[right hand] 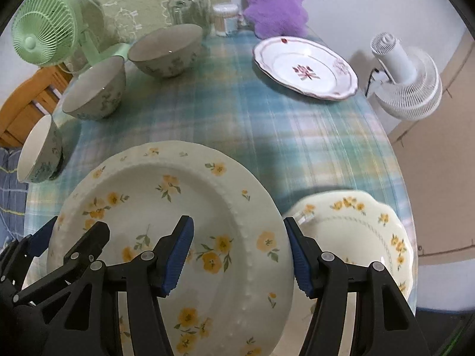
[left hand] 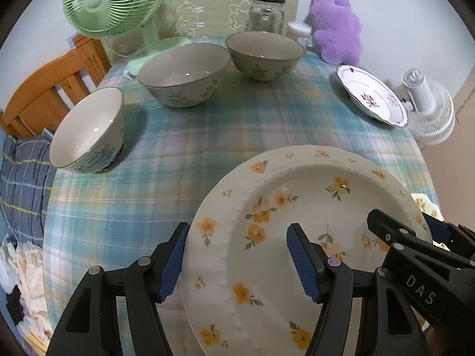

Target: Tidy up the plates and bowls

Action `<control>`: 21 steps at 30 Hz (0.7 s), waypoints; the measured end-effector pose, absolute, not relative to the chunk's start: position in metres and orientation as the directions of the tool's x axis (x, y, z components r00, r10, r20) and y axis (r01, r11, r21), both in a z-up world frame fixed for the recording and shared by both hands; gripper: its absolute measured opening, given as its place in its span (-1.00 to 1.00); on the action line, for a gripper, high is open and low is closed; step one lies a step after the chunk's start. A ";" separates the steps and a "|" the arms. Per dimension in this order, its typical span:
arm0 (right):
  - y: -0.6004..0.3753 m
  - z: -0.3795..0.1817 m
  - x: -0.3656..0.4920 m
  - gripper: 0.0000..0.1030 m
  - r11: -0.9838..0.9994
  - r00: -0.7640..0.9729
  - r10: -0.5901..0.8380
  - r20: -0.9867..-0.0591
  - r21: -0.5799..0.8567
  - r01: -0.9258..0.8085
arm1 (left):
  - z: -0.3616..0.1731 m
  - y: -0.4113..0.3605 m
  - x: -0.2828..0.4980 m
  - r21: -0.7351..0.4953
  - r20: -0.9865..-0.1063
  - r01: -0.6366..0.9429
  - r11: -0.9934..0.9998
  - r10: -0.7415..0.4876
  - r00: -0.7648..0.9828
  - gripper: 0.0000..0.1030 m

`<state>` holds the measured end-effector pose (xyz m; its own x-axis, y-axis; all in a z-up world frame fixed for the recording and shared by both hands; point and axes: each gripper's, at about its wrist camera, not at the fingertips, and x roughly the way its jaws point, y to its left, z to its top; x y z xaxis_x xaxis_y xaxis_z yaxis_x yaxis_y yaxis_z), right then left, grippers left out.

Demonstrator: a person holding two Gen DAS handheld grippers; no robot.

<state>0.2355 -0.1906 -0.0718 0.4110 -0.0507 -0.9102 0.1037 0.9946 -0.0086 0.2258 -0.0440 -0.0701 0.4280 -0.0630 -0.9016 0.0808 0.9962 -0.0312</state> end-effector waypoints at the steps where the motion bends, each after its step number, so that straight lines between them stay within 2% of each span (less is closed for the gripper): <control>1: -0.194 -0.073 0.233 0.26 0.994 0.408 -0.052 -0.912 -0.007 0.110 | -0.071 -0.046 0.225 -0.032 -0.903 0.087 0.996 -0.066 0.425 0.29; 11: -0.229 -0.069 0.211 0.26 0.987 0.402 -0.079 -0.912 -0.017 0.157 | -0.066 -0.086 0.211 -0.030 -0.905 0.133 0.991 -0.084 0.418 0.29; 21: -0.275 -0.059 0.197 0.26 0.993 0.406 -0.068 -0.911 -0.022 0.118 | -0.059 -0.129 0.193 -0.039 -0.907 0.084 0.996 -0.070 0.416 0.29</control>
